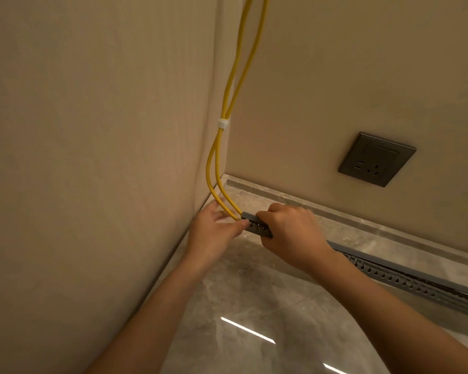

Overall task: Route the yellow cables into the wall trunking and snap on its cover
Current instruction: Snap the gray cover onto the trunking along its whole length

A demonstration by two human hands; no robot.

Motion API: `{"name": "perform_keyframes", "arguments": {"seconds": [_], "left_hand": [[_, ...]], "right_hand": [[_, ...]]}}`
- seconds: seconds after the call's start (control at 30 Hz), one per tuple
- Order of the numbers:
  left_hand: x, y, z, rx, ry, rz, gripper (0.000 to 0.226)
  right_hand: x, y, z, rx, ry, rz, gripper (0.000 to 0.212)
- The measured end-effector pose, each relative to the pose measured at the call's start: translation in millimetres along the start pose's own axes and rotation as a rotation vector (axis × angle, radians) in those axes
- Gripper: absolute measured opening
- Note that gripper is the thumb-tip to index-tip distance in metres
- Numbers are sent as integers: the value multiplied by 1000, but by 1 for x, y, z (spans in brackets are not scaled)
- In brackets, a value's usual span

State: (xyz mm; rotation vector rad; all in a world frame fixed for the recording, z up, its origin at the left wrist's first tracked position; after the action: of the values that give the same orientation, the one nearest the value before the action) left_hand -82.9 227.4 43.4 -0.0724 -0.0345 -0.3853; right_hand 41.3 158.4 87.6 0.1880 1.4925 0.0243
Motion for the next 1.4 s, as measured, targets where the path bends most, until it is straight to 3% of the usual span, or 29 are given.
{"name": "perform_keyframes", "arguments": {"seconds": [0.03, 0.1, 0.17, 0.2, 0.3, 0.4, 0.5, 0.67, 0.77, 1.4], "left_hand": [[-3, -3, 4, 133, 129, 130, 52], [-7, -16, 15, 569, 430, 343, 59], [0, -26, 20, 925, 801, 252, 57], [5, -25, 19, 994, 967, 119, 59], [18, -15, 19, 946, 1239, -204, 44], [23, -4, 24, 899, 1359, -349, 18], [24, 6, 31, 915, 1524, -430, 18], [32, 5, 37, 948, 1635, -465, 13], [35, -2, 34, 1012, 1655, -463, 18], [40, -4, 41, 1023, 1706, -627, 21]], "right_hand": [[1, 1, 1, 1, 1, -3, 19], [2, 2, 2, 5, 9, -13, 19], [2, 2, 3, 10, 36, -16, 18], [2, 2, 4, 15, 58, -17, 19], [1, -1, 6, 39, 142, 7, 22], [3, -6, 7, 61, 167, 33, 20], [6, -16, 6, 79, 144, 78, 21], [1, -20, 4, 111, -27, 102, 10], [-3, -17, 3, 137, -34, 68, 7], [-11, -15, 4, 134, -26, 11, 11]]}}
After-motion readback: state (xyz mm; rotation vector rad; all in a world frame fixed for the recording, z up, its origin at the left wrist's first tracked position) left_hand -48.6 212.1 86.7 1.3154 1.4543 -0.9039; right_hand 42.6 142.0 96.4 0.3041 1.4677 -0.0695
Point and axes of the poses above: each hand's wrist, its own y-axis towards the middle knuckle, its own x-axis out of the palm, z = x × y, the point moved 2 cm from there along y, towards the middle knuckle, and after that the axes turned 3 degrees about x, right-handed, at the moved point
